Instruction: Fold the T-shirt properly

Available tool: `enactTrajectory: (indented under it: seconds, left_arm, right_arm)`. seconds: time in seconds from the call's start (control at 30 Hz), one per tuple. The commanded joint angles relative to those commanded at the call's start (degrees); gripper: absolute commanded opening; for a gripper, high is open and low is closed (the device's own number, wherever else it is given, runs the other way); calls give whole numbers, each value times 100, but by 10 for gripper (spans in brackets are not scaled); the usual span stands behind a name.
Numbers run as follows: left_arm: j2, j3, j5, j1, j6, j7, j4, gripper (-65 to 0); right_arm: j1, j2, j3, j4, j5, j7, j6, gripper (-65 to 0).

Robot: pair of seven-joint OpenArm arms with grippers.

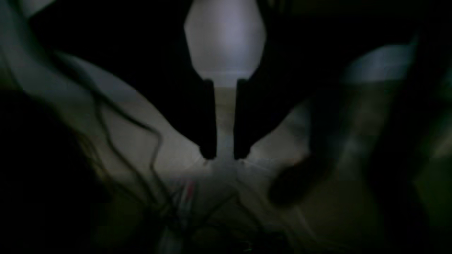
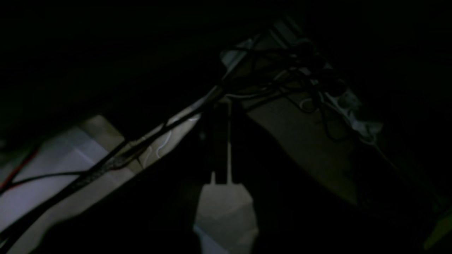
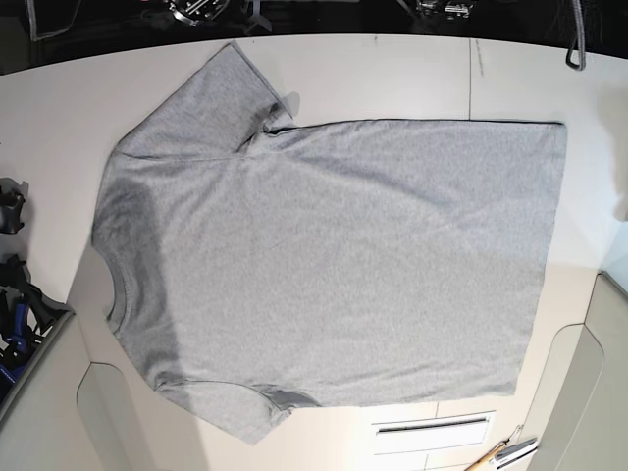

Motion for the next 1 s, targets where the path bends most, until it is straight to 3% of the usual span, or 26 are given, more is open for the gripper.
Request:
enactTrajectory:
  seconds: [0.43,0.57,0.6,0.73,0.93,1.0]
  left_arm:
    - [2,0,0,212,-46,-203,2,-549]
    - [2,-11,-68,310,-605,-468,2,-550]
    - [0,-11,-192,350,-846,-599,7,-552]
    - [-44,-24,-697,415,-1401,-922,24,-566]
    - [-28,-570,-826,413,-1357,-925,35,-566]
    - [-24,-901,-942,413,-984,-920,39,-566]
  right_arm:
    - [-2,0,0,0,2,0,0,-641]
    - [-35,0,0,0,2,2,2,-641]
    - [-48,0,0,0,2,0,2,-641]
    - [-46,0,0,4,2,2,2,-641]
    - [-48,0,0,17,2,2,2,-641]
    - [-46,0,0,17,2,0,0,-641]
